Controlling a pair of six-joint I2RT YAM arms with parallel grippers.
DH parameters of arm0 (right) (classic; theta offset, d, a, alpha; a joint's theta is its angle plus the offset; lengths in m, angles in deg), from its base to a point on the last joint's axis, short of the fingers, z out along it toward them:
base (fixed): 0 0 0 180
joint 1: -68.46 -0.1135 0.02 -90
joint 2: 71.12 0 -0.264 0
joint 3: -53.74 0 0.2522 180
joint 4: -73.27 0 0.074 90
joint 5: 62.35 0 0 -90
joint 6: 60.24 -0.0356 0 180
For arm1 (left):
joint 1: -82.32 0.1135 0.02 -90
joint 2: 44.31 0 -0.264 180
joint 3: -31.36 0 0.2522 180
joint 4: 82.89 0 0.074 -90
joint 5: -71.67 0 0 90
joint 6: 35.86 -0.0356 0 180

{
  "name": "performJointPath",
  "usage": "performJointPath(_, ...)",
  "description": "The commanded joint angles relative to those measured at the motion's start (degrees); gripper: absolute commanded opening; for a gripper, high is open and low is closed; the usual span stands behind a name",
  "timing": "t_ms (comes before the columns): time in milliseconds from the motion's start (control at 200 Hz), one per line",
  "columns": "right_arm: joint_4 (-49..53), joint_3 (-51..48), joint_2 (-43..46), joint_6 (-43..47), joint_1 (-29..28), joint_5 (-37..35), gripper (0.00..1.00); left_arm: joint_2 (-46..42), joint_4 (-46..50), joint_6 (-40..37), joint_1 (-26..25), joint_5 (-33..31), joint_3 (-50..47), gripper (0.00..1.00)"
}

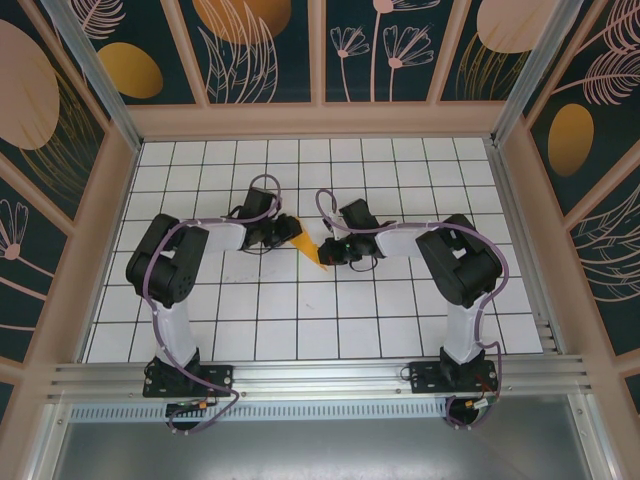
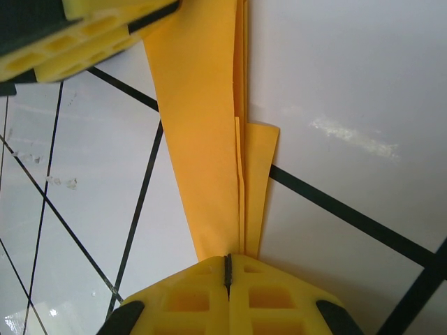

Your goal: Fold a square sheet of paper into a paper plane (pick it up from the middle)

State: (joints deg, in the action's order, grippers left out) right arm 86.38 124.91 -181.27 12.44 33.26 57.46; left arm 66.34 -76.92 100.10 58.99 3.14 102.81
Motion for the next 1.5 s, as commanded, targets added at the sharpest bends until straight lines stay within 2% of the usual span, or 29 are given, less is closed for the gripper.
performJointPath(0, 10.2, -2.8, -3.9, 1.1, 0.5, -7.3, 0.00, 1.7, 4.1, -4.4, 2.1, -5.9, 2.1, 0.28)
performJointPath(500, 10.0, -3.0, -3.9, 0.8, 0.8, -7.6, 0.00, 1.9, 7.2, -6.6, 5.9, -10.1, 3.2, 0.28)
performJointPath(666, 10.0, -3.0, -4.0, 0.7, 0.8, -7.5, 0.00, -1.6, 7.8, -6.3, 8.0, -10.2, 2.5, 0.30)
performJointPath(926, 9.6, -3.0, -4.2, 0.4, 0.8, -6.9, 0.00, -10.5, 6.7, -4.9, 8.0, -8.6, -1.0, 0.30)
performJointPath(1061, 9.5, -3.0, -4.3, 0.3, 0.8, -6.9, 0.00, -16.4, 1.1, -0.1, 5.2, -9.0, -8.9, 0.26)
performJointPath(1171, 9.4, -3.0, -4.6, 0.1, 0.7, -6.8, 0.00, -17.7, -2.9, 3.1, 1.4, -6.8, -12.1, 0.24)
performJointPath(1376, 9.5, -3.0, -4.7, 0.0, 0.8, -6.8, 0.00, -13.4, -11.9, 10.0, -4.7, -1.9, -14.0, 0.17)
performJointPath(1496, 9.5, -2.9, -4.8, -0.1, 0.6, -6.8, 0.00, -9.2, -11.9, 10.6, -6.9, -1.3, -11.6, 0.14)
